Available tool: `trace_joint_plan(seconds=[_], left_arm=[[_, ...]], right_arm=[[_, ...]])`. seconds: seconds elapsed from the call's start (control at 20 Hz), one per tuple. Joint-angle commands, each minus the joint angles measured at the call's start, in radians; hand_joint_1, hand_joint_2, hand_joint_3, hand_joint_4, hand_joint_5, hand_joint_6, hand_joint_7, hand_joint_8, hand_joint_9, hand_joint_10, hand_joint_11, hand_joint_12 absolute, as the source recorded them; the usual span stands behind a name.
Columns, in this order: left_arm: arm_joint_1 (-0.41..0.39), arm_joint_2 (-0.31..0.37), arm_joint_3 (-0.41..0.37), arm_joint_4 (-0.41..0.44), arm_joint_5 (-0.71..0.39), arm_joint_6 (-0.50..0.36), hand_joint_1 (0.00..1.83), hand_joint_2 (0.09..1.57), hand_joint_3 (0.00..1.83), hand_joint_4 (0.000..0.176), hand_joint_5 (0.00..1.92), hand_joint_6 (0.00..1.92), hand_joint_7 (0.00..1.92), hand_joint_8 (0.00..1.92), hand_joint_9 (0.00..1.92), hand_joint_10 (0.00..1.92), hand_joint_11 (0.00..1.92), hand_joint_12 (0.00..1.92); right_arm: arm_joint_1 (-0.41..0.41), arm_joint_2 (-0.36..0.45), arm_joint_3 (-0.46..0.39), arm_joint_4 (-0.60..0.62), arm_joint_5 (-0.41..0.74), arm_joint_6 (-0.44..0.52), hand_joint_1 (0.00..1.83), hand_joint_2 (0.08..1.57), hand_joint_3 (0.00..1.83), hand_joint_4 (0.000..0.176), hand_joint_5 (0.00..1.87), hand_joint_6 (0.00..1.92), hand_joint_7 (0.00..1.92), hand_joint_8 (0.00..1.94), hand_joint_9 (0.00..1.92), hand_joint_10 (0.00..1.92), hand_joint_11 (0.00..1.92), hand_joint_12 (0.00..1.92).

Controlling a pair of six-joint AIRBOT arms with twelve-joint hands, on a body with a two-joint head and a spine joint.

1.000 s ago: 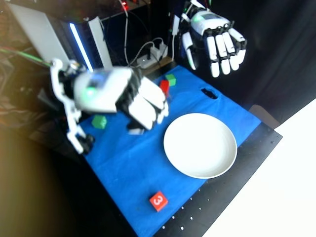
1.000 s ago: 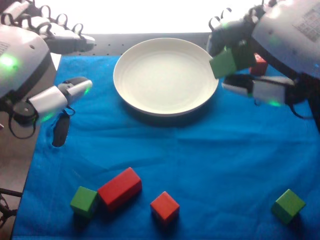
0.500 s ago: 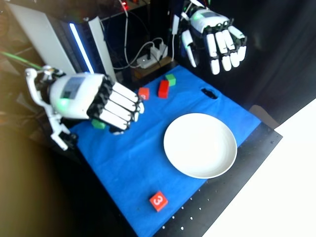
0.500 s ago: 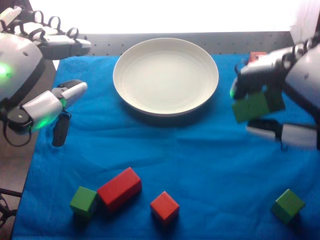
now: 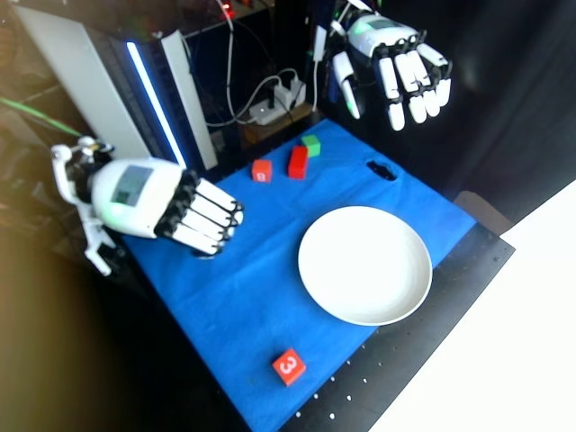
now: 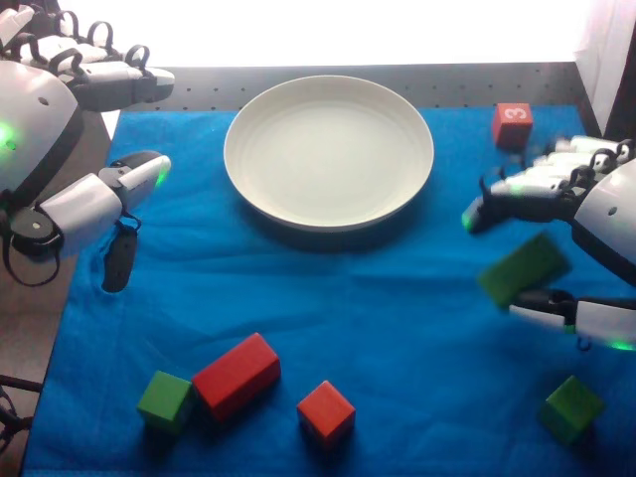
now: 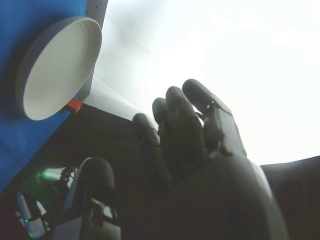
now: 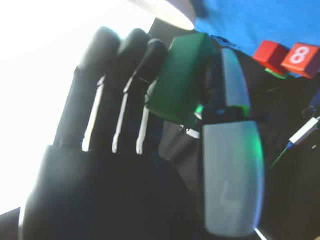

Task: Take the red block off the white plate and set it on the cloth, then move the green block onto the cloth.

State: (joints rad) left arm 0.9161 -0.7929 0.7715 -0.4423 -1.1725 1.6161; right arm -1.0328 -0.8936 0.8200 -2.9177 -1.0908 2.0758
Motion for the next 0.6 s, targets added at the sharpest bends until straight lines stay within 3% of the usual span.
trace_joint_plan(seconds=[0.0, 0.05, 0.25, 0.35, 0.4, 0.45, 0.5, 0.55], left_arm=[[-0.009, 0.003, -0.001, 0.031, -0.125, 0.004, 0.50, 1.31, 0.00, 0.041, 0.63, 0.00, 0.50, 0.00, 0.40, 0.00, 0.00, 0.92], [-0.009, 0.002, -0.001, 0.031, -0.126, 0.004, 0.52, 1.31, 0.00, 0.033, 0.63, 0.00, 0.50, 0.00, 0.41, 0.00, 0.00, 0.92], [-0.008, 0.002, -0.003, 0.030, -0.133, 0.004, 0.48, 1.31, 0.00, 0.041, 0.63, 0.00, 0.51, 0.01, 0.42, 0.01, 0.00, 1.02], [-0.007, 0.003, -0.004, 0.030, -0.145, 0.004, 0.53, 1.30, 0.00, 0.035, 0.64, 0.00, 0.53, 0.01, 0.45, 0.01, 0.00, 1.09], [-0.007, 0.004, -0.004, 0.030, -0.150, 0.004, 0.50, 1.30, 0.00, 0.039, 0.62, 0.00, 0.54, 0.01, 0.45, 0.01, 0.00, 1.09], [-0.007, 0.005, -0.004, 0.030, -0.160, 0.004, 0.50, 1.30, 0.00, 0.024, 0.61, 0.00, 0.55, 0.01, 0.50, 0.03, 0.01, 1.19], [-0.007, 0.010, -0.003, 0.031, -0.181, 0.004, 0.45, 1.31, 0.00, 0.045, 0.51, 0.00, 0.54, 0.00, 0.52, 0.04, 0.04, 1.23], [-0.007, 0.013, -0.003, 0.035, -0.197, 0.004, 0.47, 1.31, 0.00, 0.046, 0.47, 0.00, 0.53, 0.00, 0.54, 0.03, 0.11, 1.23]], right_arm=[[0.009, 0.001, -0.004, -0.017, -0.125, 0.005, 0.94, 0.96, 0.00, 0.000, 0.29, 0.59, 0.31, 0.37, 0.10, 0.95, 0.01, 1.81], [0.009, 0.002, -0.004, -0.015, -0.125, 0.005, 0.92, 0.92, 0.00, 0.000, 0.22, 0.58, 0.23, 0.31, 0.02, 0.89, 0.00, 1.79], [0.008, 0.005, -0.006, -0.012, -0.126, 0.005, 0.85, 0.89, 0.00, 0.000, 0.03, 0.61, 0.12, 0.21, 0.00, 0.72, 0.00, 1.91], [0.008, 0.012, -0.006, -0.002, -0.151, 0.005, 0.84, 0.91, 0.00, 0.000, 0.03, 0.57, 0.14, 0.21, 0.00, 0.70, 0.00, 1.80], [0.006, 0.017, -0.006, 0.010, -0.177, 0.005, 0.90, 0.93, 0.00, 0.000, 0.02, 0.65, 0.16, 0.26, 0.00, 0.76, 0.00, 1.64], [0.005, 0.026, -0.005, 0.024, -0.218, 0.005, 0.91, 0.97, 0.00, 0.000, 0.00, 0.62, 0.15, 0.27, 0.00, 0.74, 0.00, 1.52], [0.005, 0.035, 0.000, 0.039, -0.277, 0.005, 0.91, 0.99, 0.00, 0.000, 0.00, 0.58, 0.09, 0.24, 0.00, 0.53, 0.00, 1.42], [0.006, 0.035, 0.004, 0.047, -0.317, 0.005, 0.91, 0.98, 0.00, 0.000, 0.01, 0.59, 0.12, 0.25, 0.00, 0.52, 0.00, 1.35]])
